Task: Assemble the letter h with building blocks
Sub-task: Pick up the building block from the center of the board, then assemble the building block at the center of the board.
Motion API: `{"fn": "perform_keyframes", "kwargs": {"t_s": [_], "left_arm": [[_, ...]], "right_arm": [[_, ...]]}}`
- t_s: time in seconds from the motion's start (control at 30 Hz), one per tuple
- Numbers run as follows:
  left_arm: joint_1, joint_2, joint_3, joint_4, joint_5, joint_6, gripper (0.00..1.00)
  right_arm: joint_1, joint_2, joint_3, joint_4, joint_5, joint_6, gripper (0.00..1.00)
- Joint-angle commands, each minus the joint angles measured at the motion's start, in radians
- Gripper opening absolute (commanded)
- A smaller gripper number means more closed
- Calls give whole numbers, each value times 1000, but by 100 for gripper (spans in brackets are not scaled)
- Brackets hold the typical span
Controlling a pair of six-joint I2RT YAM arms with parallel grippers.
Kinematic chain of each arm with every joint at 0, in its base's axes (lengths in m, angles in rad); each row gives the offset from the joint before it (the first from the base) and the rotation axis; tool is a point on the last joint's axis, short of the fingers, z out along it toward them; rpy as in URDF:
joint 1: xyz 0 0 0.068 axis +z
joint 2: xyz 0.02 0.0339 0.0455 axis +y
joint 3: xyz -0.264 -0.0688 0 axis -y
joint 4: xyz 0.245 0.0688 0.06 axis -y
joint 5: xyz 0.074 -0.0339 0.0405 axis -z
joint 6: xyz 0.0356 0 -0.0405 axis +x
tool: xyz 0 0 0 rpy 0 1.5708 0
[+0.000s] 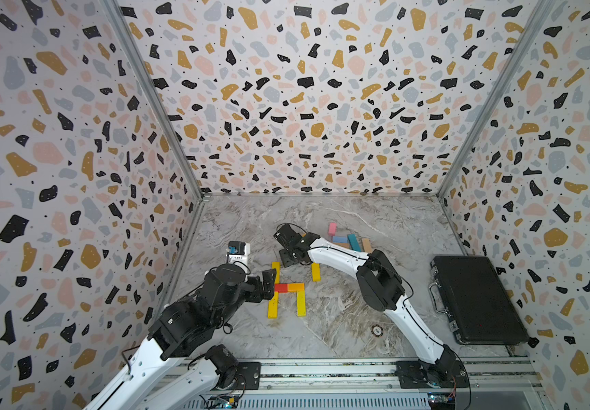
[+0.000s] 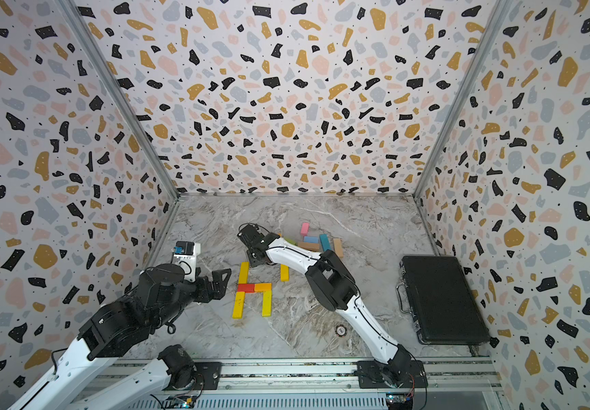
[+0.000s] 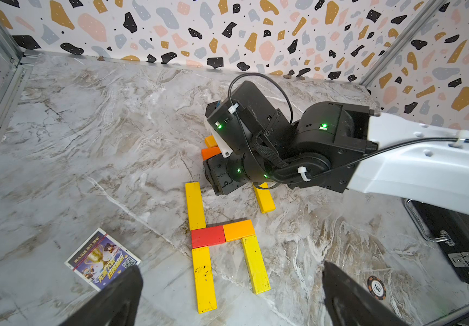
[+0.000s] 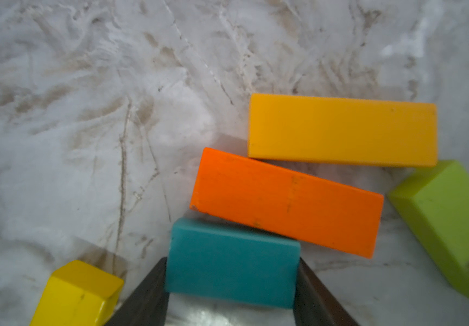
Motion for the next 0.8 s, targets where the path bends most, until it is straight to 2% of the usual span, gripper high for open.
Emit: {"fn": "perform_keyframes", "kwargs": {"t_s": [0.0,0.2,0.5,0.63,0.77], "left_arm": [[6,-10,-1,26,4,8,99],[5,-24,-4,32,12,6,99],[7,-23,-10,52,37,-1,99],[8,-21,-10,51,35,-2,99],[8,-25,-7,47,28,0,99]], "right_arm": [[3,-145,-30,15,23,-26,64],[2,-343,-239,15,31,16,64],[7,-638,-688,66,89,173,65],[18,-688,-802,86,81,253,65],[55,-659,-831,85,98,326,65]]}}
